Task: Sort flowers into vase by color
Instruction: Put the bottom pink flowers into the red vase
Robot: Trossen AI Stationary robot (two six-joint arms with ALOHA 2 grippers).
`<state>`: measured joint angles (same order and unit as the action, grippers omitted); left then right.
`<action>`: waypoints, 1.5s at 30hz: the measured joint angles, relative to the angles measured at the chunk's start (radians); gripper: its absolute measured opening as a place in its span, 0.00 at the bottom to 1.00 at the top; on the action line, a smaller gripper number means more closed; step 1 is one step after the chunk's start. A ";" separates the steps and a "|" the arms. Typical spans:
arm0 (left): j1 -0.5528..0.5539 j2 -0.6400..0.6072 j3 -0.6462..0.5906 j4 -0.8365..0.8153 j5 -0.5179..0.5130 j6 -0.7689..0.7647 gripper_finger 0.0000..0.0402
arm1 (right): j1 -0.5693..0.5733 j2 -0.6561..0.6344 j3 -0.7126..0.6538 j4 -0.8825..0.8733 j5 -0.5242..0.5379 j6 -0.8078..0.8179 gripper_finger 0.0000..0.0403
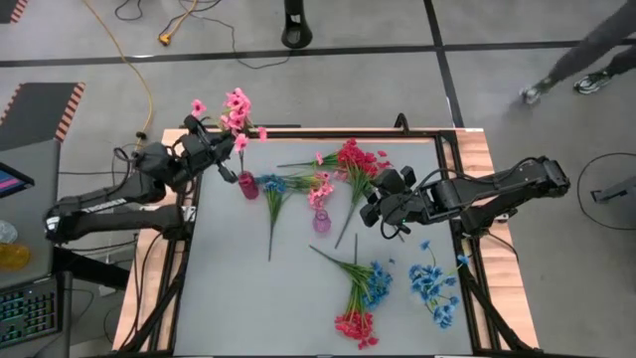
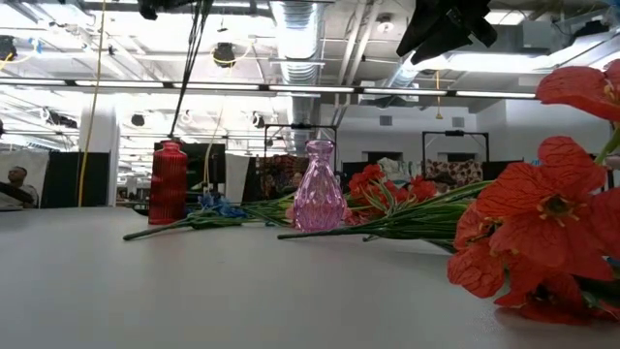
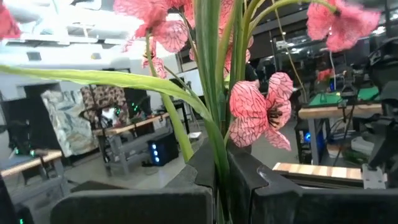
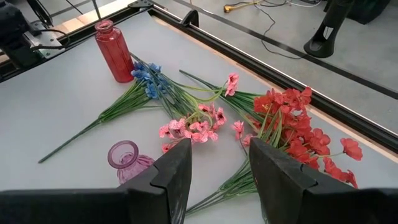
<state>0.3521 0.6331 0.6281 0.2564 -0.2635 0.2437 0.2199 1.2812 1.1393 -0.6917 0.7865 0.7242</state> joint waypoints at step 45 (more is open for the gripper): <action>0.053 -0.008 -0.063 -0.181 -0.102 -0.110 0.27 | 0.000 0.000 0.000 0.000 0.000 0.000 0.46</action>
<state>0.4049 0.6249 0.5648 0.0753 -0.3660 0.1340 0.2197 1.2812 1.1393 -0.6922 0.7860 0.7242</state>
